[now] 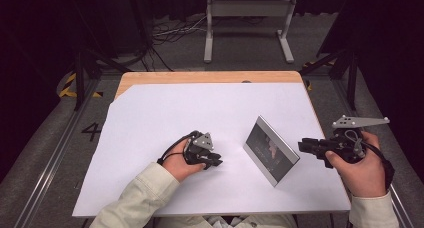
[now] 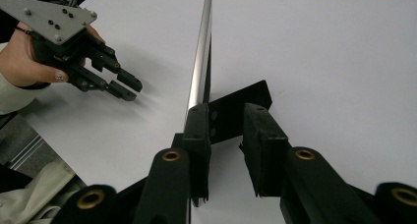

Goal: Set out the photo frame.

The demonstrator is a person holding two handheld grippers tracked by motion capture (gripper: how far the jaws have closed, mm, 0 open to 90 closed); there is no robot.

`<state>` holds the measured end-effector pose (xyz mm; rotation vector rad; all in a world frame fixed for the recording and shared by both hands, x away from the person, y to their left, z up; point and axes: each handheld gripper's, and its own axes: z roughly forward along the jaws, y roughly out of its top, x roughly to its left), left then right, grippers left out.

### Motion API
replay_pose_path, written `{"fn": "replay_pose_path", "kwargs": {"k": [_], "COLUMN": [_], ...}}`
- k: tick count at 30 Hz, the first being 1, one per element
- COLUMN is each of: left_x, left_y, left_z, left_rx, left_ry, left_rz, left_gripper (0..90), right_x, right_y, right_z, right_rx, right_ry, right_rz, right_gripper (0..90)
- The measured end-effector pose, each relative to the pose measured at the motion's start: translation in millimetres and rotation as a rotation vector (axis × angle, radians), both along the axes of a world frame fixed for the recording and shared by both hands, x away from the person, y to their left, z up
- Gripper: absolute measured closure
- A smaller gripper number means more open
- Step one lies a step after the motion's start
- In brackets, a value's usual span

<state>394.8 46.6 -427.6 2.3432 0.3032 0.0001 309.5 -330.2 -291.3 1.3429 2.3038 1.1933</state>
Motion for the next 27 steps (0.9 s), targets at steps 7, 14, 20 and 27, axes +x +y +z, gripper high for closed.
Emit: {"fn": "replay_pose_path", "kwargs": {"k": [7, 14, 20, 27], "left_x": [0.3, 0.3, 0.1, 0.3], "left_y": [0.4, 0.6, -0.1, 0.7], "left_z": [-0.3, -0.5, -1.1, -0.7], "left_rx": [0.000, 0.002, 0.002, 0.003], "left_ry": [-0.002, 0.000, 0.002, 0.001], "left_rz": [0.001, 0.003, -0.003, -0.002], "left_gripper": [76.4, 76.4, 76.4, 76.0], "right_x": [-1.4, -2.9, 0.1, 4.8], "right_y": [4.0, 11.8, 19.1, 24.5], "right_z": [0.8, 0.9, -4.1, -12.1], "right_rx": [-0.004, -0.001, -0.009, -0.016], "right_ry": [0.008, 0.012, 0.024, 0.048], "right_rz": [0.012, 0.040, 0.058, 0.062], "right_gripper": [71.6, 70.5, 69.5, 69.5]}}
